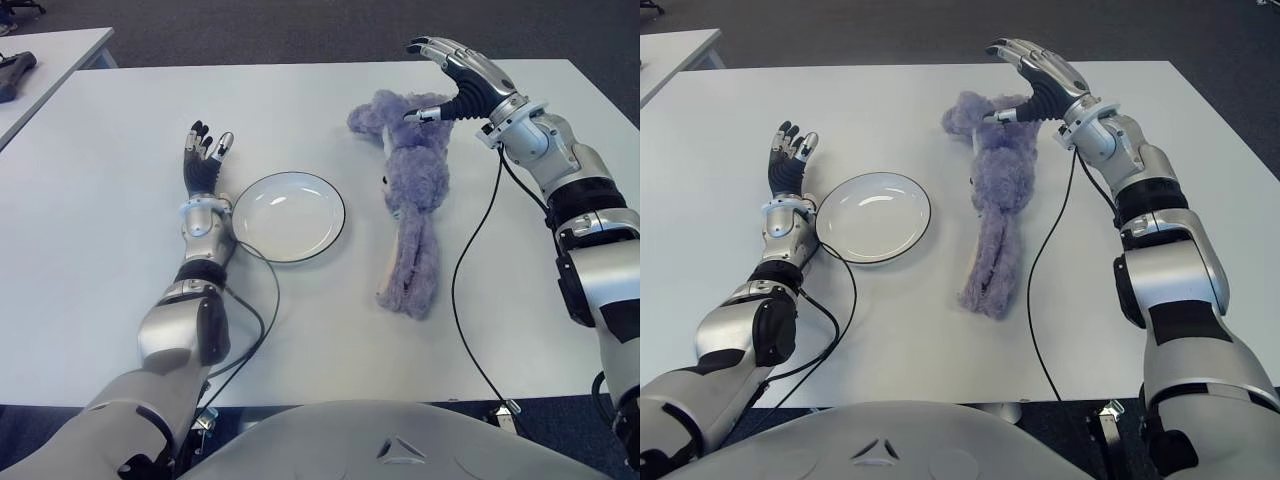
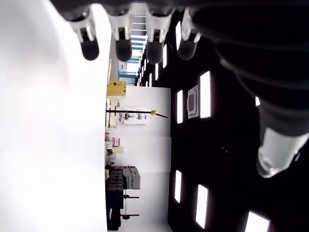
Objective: Put the doll into the plate.
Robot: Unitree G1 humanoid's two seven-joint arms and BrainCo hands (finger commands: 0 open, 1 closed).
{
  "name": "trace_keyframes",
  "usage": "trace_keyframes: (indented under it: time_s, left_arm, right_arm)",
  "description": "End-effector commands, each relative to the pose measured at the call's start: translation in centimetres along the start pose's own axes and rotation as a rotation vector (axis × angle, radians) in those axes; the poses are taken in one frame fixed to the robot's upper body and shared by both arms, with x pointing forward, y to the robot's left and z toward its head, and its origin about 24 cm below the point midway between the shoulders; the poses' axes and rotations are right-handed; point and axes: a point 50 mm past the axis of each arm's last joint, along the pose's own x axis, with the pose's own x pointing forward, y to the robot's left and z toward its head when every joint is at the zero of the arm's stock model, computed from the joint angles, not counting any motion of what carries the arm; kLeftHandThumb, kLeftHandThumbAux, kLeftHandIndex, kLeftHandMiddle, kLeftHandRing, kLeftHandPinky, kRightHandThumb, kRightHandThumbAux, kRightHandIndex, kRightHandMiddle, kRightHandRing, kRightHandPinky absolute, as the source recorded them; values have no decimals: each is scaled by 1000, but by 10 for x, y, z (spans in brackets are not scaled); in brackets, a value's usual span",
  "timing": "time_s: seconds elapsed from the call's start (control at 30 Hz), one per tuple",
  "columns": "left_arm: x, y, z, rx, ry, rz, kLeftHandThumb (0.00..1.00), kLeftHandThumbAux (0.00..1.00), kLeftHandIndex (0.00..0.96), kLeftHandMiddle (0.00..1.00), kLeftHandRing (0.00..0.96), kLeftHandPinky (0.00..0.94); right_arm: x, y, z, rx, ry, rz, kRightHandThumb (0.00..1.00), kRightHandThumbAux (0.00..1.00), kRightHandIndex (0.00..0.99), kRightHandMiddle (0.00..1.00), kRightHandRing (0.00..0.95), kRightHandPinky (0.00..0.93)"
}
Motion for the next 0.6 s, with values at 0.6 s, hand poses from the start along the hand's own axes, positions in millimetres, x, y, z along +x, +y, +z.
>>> trace_keyframes:
  time_s: [0.6]
  left_arm:
    - [-107,17,-113,-38,474,98,0,572,32,85,38,0]
  right_arm:
    - [-51,25,-10,13,11,152,186,468,0,0,0,34]
